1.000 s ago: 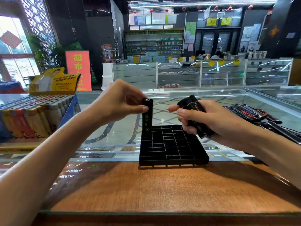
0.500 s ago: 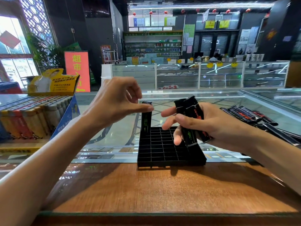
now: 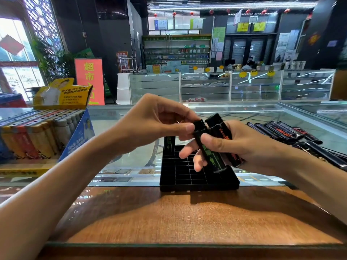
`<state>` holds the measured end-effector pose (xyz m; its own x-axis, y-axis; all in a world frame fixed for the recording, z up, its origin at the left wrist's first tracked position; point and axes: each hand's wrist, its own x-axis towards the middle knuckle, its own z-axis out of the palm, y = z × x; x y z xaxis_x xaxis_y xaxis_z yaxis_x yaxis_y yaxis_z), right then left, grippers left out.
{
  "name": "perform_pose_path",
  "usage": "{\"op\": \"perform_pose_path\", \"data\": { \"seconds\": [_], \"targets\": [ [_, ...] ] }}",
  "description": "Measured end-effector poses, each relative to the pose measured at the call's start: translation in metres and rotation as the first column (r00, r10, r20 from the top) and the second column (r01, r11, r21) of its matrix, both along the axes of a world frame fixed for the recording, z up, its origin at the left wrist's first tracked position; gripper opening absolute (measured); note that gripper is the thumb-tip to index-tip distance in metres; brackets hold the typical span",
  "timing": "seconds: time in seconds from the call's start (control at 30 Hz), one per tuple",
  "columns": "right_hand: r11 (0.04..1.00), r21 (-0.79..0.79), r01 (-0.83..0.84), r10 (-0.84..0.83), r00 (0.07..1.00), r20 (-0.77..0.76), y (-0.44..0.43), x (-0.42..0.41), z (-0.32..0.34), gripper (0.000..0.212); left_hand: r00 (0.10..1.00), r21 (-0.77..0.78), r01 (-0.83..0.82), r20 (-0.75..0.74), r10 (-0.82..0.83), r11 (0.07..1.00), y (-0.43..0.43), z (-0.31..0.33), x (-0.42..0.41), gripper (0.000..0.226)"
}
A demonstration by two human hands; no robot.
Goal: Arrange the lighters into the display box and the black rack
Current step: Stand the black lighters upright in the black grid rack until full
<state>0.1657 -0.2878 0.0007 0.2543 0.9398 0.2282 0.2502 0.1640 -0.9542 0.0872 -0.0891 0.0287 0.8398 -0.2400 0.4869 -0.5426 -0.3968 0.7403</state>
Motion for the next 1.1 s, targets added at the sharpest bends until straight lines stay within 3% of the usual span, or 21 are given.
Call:
{"op": "perform_pose_path", "data": {
  "seconds": [0.1, 0.2, 0.4, 0.57, 0.7, 0.93, 1.1],
  "targets": [
    [0.998, -0.008, -0.069, 0.068, 0.989, -0.131, -0.004, 0.002, 0.002, 0.037, 0.999, -0.087, 0.022, -0.036, -0.025, 0.996, 0.01, 0.004, 0.002, 0.022],
    [0.998, -0.004, -0.065, 0.063, 0.977, -0.203, -0.005, 0.002, 0.001, 0.033, 0.999, -0.106, 0.034, -0.024, -0.037, 0.994, 0.011, 0.006, 0.001, 0.023],
    [0.99, -0.05, 0.132, -0.124, 0.982, 0.144, 0.001, -0.006, -0.001, 0.02, 0.997, -0.086, -0.066, -0.048, 0.062, 0.994, 0.003, 0.0, 0.003, 0.039],
    [0.964, 0.048, 0.26, -0.261, 0.911, 0.318, 0.005, -0.009, 0.0, 0.014, 0.997, -0.113, -0.064, -0.05, 0.059, 0.992, 0.0, -0.006, 0.005, 0.022],
    [0.964, 0.045, 0.263, -0.267, 0.947, 0.181, 0.004, -0.008, -0.001, 0.021, 0.995, -0.126, -0.072, -0.074, 0.063, 0.989, 0.007, -0.003, 0.005, 0.03],
    [0.908, 0.061, 0.415, -0.419, 0.899, 0.123, 0.003, -0.002, -0.003, 0.038, 0.99, -0.052, -0.085, -0.117, 0.078, 0.995, 0.018, 0.005, 0.003, 0.03],
    [0.958, 0.019, 0.287, -0.288, 0.955, 0.077, 0.003, -0.004, -0.002, 0.04, 0.991, -0.04, -0.046, -0.129, 0.041, 0.998, 0.016, 0.004, 0.003, 0.029]
  ]
}}
